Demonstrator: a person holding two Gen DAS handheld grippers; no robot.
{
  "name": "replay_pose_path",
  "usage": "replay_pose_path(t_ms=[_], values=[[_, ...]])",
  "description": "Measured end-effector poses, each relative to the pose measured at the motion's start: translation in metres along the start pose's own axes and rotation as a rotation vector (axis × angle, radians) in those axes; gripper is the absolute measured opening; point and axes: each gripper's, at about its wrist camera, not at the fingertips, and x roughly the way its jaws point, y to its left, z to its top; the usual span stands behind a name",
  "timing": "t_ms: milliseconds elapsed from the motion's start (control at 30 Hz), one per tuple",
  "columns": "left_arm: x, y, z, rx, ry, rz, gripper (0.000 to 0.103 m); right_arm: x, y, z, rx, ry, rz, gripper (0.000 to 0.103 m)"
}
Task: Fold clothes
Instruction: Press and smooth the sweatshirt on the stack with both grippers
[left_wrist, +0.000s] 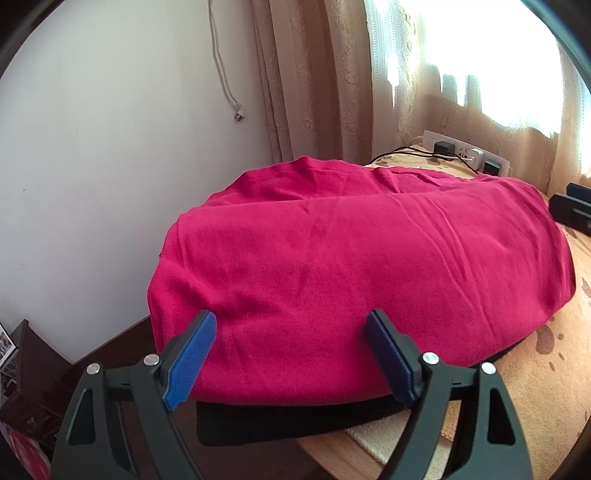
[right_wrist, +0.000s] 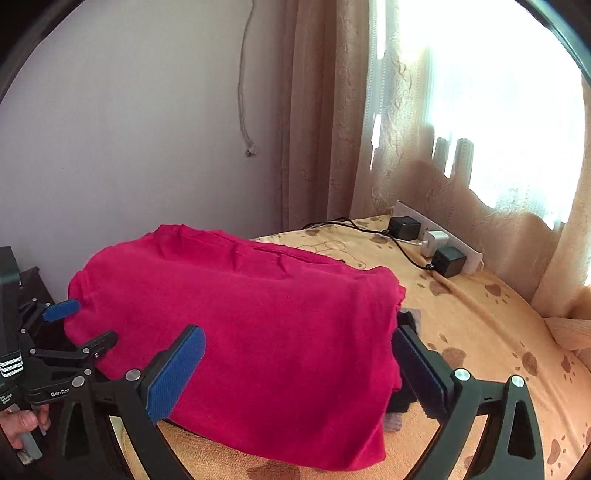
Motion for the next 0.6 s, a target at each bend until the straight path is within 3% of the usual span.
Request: replay_pose_path(t_ms=[167, 233, 333, 600], values=[[0.002, 0.002, -0.001, -0.004, 0.001, -0.007, 0.087, 0.039, 0.000, -0.017, -0.002, 0.133, -0.001, 0.102], [0.003, 0.002, -0.001, -0.007, -0.001, 0.000, 0.092, 0.049, 0.003, -0.028, -0.060, 0.168, -0.023, 0.103], [0.005, 0.005, -0.002, -0.019, -0.004, 0.009, 0.101, 0.046, 0.007, -0.035, -0.109, 0.139, -0.038, 0.103], [0.000, 0.023, 0.006, -0.046, -0.031, -0.009, 0.103, 0.042, 0.006, -0.034, -0.101, 0.137, -0.028, 0.103]])
